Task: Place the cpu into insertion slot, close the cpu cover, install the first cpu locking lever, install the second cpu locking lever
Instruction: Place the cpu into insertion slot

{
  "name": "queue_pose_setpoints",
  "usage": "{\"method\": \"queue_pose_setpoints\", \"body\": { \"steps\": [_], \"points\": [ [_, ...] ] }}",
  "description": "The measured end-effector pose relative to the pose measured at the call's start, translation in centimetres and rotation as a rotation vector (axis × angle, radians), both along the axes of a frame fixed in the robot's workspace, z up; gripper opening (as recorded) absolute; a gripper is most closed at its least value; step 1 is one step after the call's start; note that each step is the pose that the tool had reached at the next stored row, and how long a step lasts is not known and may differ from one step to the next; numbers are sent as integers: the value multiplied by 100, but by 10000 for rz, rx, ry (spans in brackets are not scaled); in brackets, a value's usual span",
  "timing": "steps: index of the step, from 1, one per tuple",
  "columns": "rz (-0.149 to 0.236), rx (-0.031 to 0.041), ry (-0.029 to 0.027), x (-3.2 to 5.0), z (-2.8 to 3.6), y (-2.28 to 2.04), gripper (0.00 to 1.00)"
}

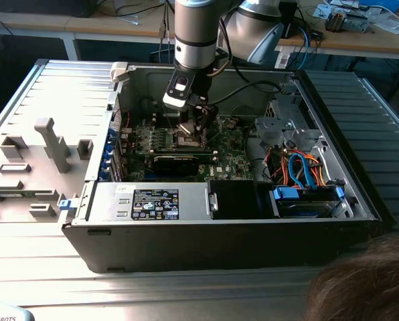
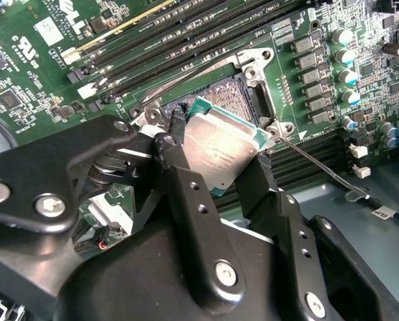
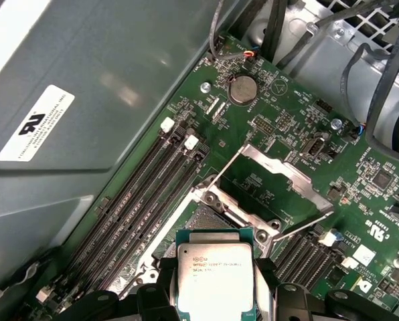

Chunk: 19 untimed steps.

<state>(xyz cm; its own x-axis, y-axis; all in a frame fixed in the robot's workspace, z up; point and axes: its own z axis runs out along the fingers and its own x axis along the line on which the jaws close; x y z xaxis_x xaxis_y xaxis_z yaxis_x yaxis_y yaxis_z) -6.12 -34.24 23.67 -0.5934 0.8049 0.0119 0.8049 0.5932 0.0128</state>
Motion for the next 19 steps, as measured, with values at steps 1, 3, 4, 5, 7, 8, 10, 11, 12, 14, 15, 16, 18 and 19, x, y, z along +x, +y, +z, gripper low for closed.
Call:
{"method": "queue_pose_setpoints", "body": {
  "steps": [1,3,4,5,7,8,10,11,12,14,15,16,18,19],
  "points": [
    [-7,0,0,0,-1,0,55],
    [-35,0,-1,-2,-3,0,55],
    [-44,1,-1,-2,-4,0,55],
    [-58,1,0,-2,-4,0,55],
    [-75,0,0,-2,-6,0,55],
    [-83,0,0,-2,-8,0,55],
    [-97,0,0,-2,-10,0,55],
    [-107,0,0,-2,-10,0,55],
    [-128,0,0,-2,-13,0,55],
    [-151,0,0,-2,-15,0,55],
    [-159,0,0,-2,-15,0,55],
    [-167,0,0,-2,-16,0,55],
    [-183,0,0,-3,-17,0,55],
    [-194,0,0,-3,-18,0,55]
  ]
}}
